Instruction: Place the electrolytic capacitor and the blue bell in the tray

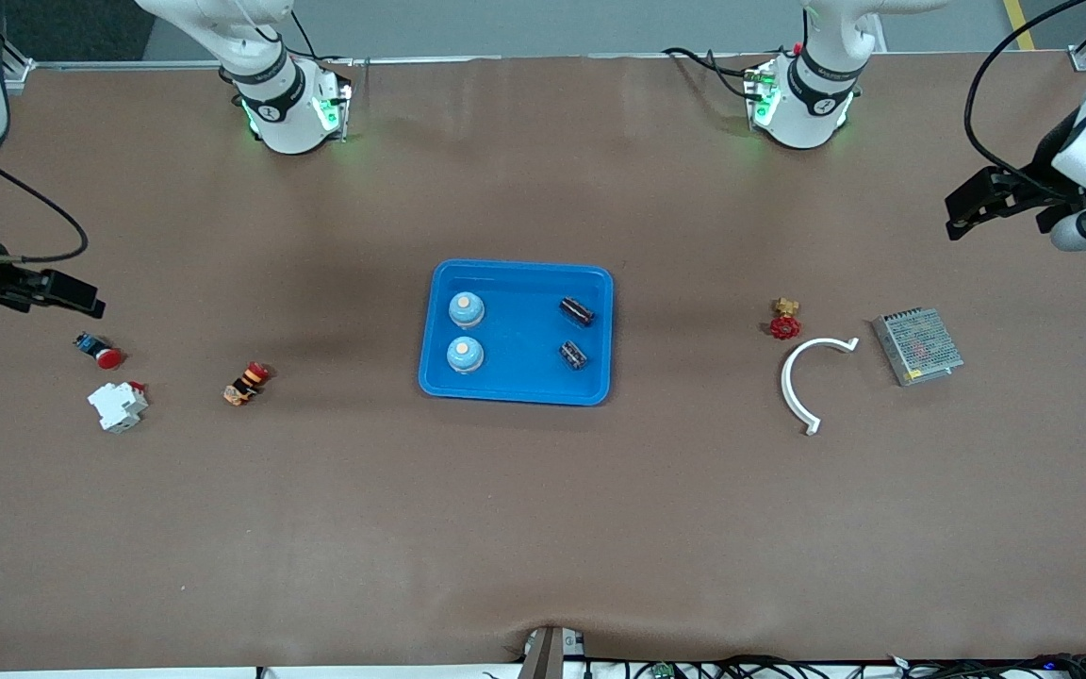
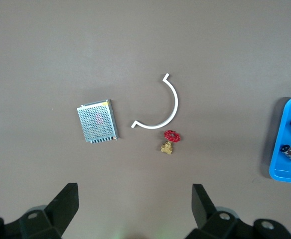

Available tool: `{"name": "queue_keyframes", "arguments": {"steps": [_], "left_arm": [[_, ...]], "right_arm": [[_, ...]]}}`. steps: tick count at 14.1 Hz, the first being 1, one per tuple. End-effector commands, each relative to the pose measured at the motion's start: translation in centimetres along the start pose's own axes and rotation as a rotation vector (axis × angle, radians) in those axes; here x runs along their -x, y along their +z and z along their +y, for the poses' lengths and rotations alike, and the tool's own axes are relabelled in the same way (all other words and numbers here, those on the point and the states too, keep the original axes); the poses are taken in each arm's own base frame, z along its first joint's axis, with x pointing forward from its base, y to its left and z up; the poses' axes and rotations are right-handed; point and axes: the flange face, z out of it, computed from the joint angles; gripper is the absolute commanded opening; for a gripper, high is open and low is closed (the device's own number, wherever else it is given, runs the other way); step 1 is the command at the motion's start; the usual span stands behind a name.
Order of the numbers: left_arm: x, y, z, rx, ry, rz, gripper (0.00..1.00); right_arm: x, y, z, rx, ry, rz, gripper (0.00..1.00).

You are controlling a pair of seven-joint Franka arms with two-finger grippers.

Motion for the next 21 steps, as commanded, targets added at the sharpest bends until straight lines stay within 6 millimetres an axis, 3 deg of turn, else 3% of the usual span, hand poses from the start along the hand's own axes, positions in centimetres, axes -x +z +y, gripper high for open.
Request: {"name": "queue_keyframes", "arguments": {"steps": [1,4,17,21], "left_arm": [[0.3,-0.9,-1.5,0.033,0.015,0.02,1.0],[0.3,-0.9,-1.8,0.037,0.007,0.018,1.0],[0.0,-1.0,-1.7,0.024,0.009,0.022,1.0],[-0.2,-0.6,-1.6,0.028,0.013,0.015,1.0]], "right_arm": [[1.6,-2.8,-0.6,-0.006,-0.008,0.002,1.0],[2.6,-4.6,-1.3,-0.006,-0.018,0.034,1.0],[4.4,-9.1,-6.4,-0.003,-0.114,0.066,1.0],[4.5,-9.4,-5.8,-0.004,-0.101,0.062,1.0]]}}
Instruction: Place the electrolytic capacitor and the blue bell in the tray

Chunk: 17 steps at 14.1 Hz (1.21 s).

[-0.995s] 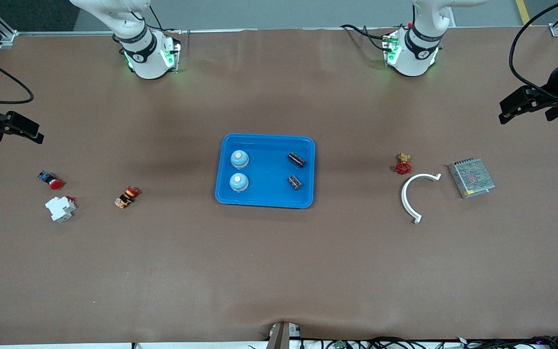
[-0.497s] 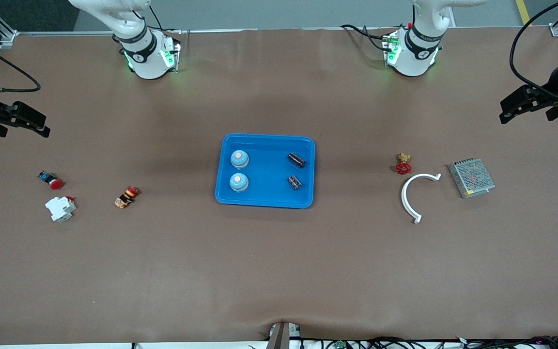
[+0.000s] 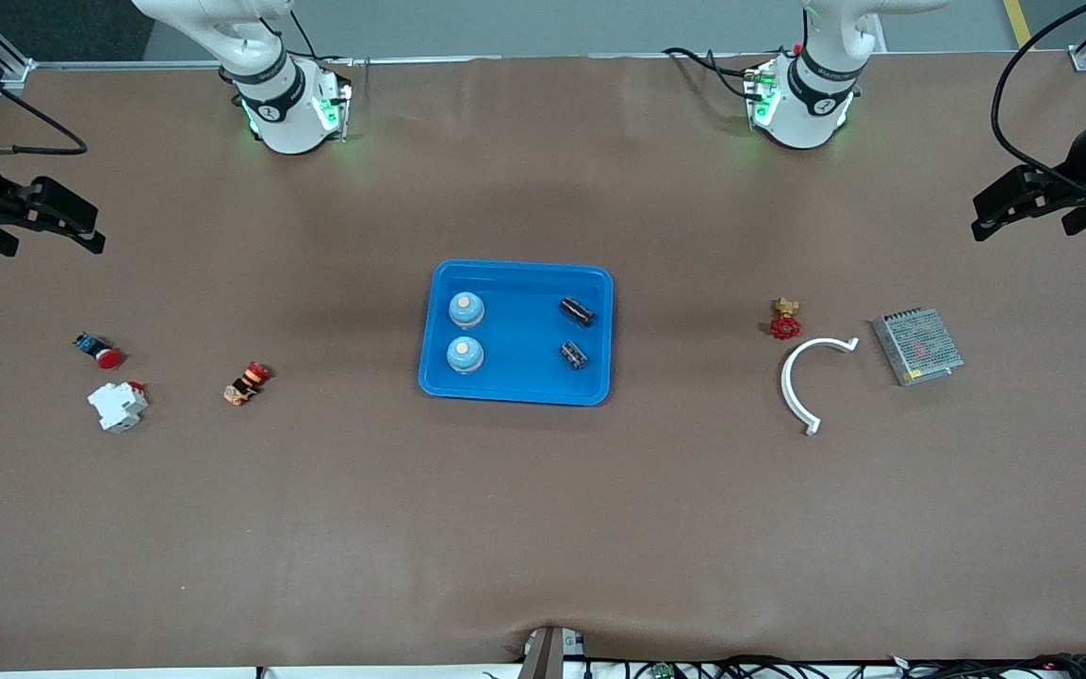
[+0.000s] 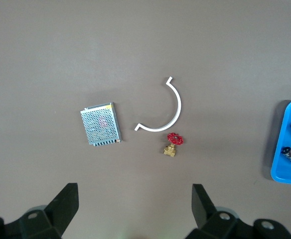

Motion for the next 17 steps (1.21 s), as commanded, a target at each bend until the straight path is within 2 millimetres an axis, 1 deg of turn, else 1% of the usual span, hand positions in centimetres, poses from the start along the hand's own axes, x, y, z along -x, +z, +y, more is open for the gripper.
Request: {"name": "queue_keyframes", "arguments": {"steps": [1,3,4,10,13,14,17], "left_arm": [[0.0,-0.3,0.0,0.017,0.018,0.006,1.0],[0.0,-0.5,-0.3,0.016,0.015,0.01,1.0],[0.0,-0.8,-0.3,0.013,0.025,0.018,1.0],[-0.2,-1.0,-0.3,0.011,0.037,0.022,1.0],[-0.3,-0.9,-0.4,0.012,0.036,0.02,1.0],[-0.3,-0.8,-0.3,0.014,0.039,0.018,1.0],[-0.4,-0.6,-0.2,0.015,0.039,0.015,1.0]], "right_arm": [[0.7,-0.8,0.5,-0.005,0.014,-0.021,1.0],[1.0,-1.8,0.3,-0.005,0.009,-0.027,1.0],[1.1,-2.0,-0.2,-0.005,0.0,-0.023,1.0],[1.1,-2.0,-2.1,-0.006,-0.037,-0.023,1.0],[1.2,-2.0,-2.8,-0.008,-0.049,-0.023,1.0],[1.2,-2.1,-3.5,-0.008,-0.062,-0.022,1.0],[1.2,-2.0,-3.6,-0.008,-0.062,-0.023,1.0]]}}
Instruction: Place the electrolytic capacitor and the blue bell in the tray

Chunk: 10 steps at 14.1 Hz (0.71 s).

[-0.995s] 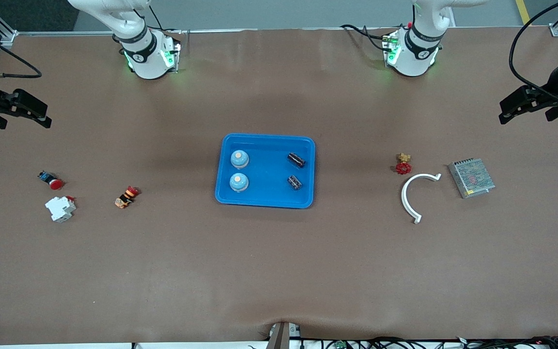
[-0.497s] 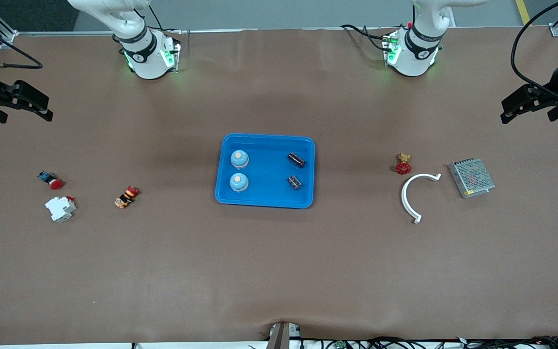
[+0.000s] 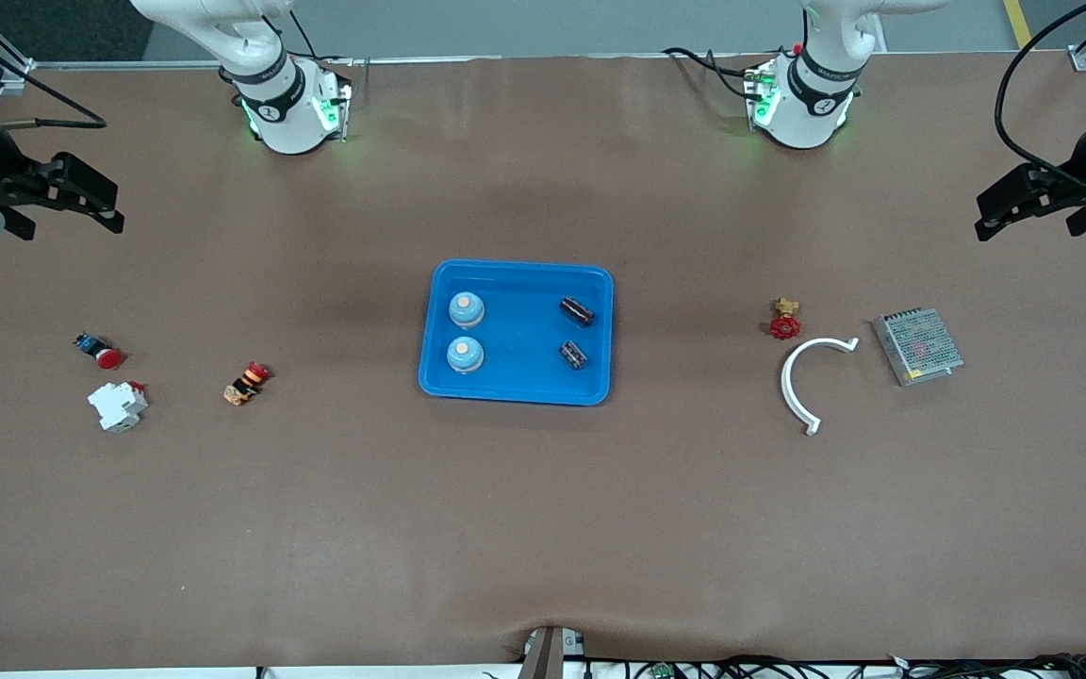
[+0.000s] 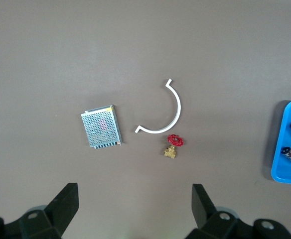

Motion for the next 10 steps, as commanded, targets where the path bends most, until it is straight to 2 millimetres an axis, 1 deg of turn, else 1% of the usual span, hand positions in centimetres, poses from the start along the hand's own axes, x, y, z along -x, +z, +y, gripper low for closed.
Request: {"name": "queue_keyframes", "arguments": {"steps": [1,4,7,10], "left_arm": [[-0.3,-0.3,-0.16,0.012,0.026,0.006,1.0],[-0.22,-0.18,-0.01,0.018,0.032,-0.002,1.0],[-0.14,0.05,-0.06,0.021,0.075,-0.009,1.0],[-0.04,-0.04,-0.05,0.022,0.065,-0.008,1.0]], "right_arm": [[0.43,-0.73,-0.25,-0.006,0.0,0.003,1.0],[0.26,-0.75,-0.16,-0.006,0.012,0.012,1.0],[0.13,-0.74,-0.18,-0.008,0.04,0.018,1.0],[0.11,-0.68,-0.08,-0.006,0.042,0.018,1.0]]}}
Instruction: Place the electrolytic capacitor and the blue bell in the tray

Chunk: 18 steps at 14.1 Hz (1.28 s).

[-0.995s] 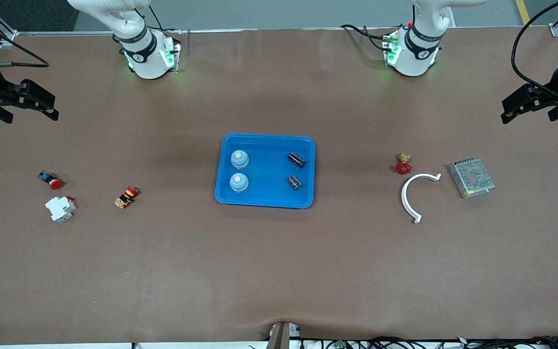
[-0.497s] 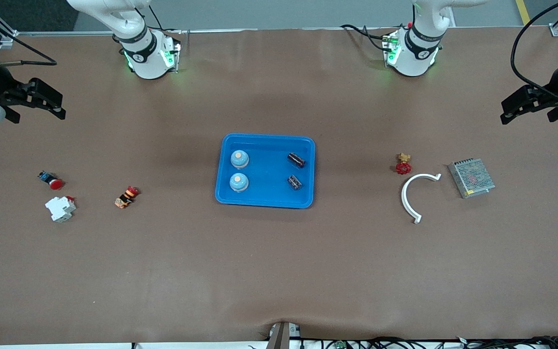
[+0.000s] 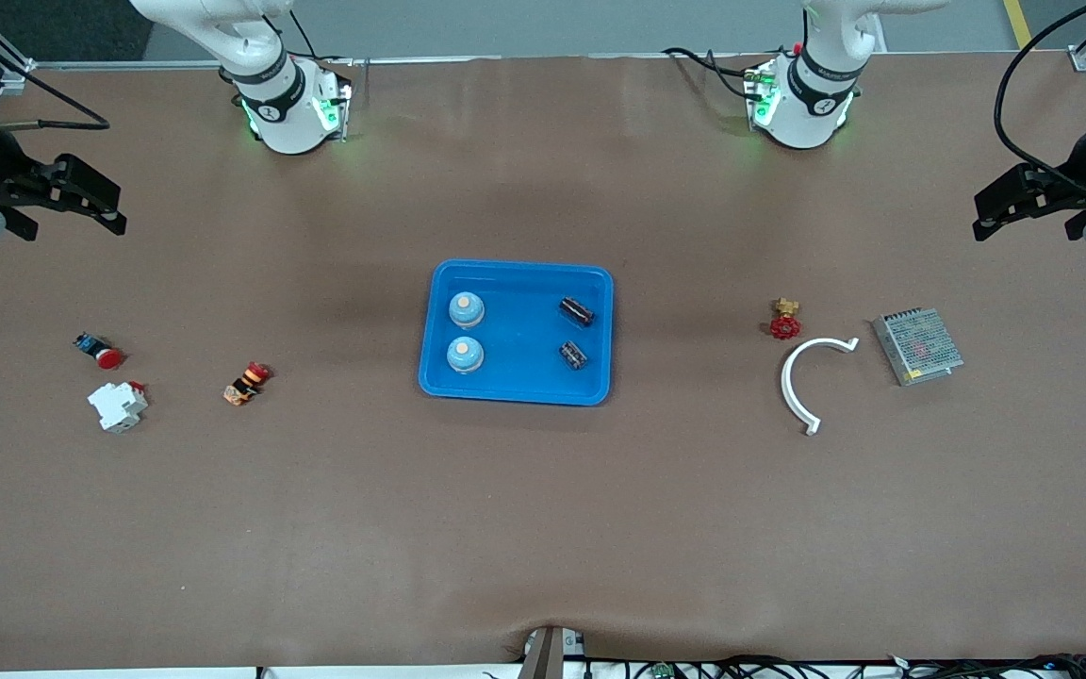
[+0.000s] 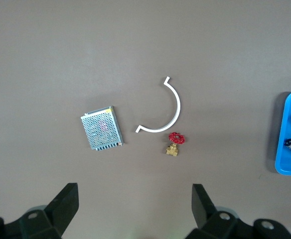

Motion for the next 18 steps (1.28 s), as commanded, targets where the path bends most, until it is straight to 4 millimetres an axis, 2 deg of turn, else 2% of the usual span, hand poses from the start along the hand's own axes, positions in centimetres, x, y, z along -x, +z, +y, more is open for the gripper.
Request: {"name": "queue_keyframes", "arguments": {"steps": [1,11,16,18], "left_arm": [[0.1,-0.2,-0.1,0.022,0.012,-0.003,1.0],[0.9,0.6,0.5,0.02,-0.023,-0.027,1.0],[1.1,0.4,3.2,0.017,-0.004,-0.027,1.0],[1.0,0.4,3.1,0.017,0.0,-0.026,1.0]], "right_arm": [[0.1,-0.6,-0.1,-0.007,0.016,0.017,1.0],[-0.5,-0.9,0.6,0.02,0.09,0.069,1.0],[-0.5,-0.9,0.7,0.019,0.092,0.069,1.0],[-0.5,-1.1,0.9,0.017,0.087,0.072,1.0]]}}
